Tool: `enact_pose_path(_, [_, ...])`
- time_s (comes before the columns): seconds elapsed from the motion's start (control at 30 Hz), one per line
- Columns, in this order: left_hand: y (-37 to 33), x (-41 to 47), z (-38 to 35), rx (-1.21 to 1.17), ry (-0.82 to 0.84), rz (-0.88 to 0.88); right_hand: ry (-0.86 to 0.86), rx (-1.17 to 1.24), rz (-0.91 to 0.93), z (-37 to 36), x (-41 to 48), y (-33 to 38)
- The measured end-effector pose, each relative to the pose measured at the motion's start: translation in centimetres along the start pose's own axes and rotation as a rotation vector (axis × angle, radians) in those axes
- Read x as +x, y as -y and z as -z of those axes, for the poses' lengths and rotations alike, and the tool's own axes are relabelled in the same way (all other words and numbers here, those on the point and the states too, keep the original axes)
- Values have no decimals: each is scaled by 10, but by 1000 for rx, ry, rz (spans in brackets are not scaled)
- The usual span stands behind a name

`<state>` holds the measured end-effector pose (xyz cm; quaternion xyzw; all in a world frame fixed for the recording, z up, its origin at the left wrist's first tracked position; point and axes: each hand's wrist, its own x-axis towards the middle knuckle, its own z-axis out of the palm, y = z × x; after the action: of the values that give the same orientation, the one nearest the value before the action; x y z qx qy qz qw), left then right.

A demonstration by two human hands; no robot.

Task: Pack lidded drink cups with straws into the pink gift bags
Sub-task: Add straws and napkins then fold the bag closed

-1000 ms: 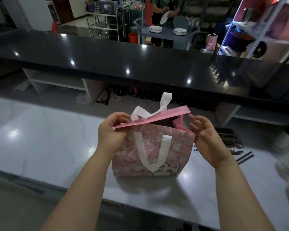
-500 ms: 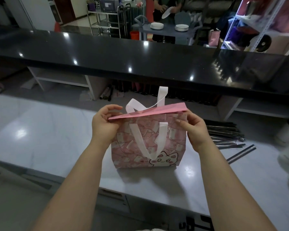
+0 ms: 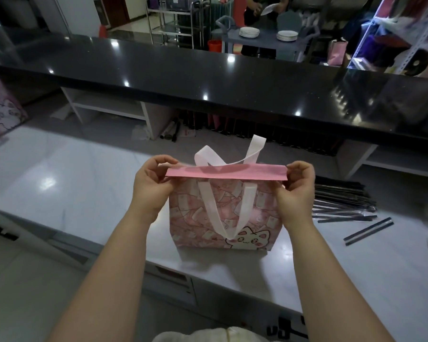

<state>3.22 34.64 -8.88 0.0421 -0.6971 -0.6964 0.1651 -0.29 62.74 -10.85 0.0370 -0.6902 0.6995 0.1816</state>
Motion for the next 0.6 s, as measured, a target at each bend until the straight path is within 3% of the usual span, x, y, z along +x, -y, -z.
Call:
enact_pose_path(0.13, [-3, 0, 5, 34, 63, -76, 166, -214, 229, 7, 2, 4])
enact_pose_path(0.23, [-4, -2, 8, 232, 57, -168, 266, -392, 337, 16, 8, 4])
enact_pose_path(0.43, [-12, -10, 12, 553, 70, -318, 297, -429, 245, 23, 5, 20])
enact_pose_path(0.6, [-22, -2, -19, 766, 64, -571, 317, -774, 290, 1, 11, 44])
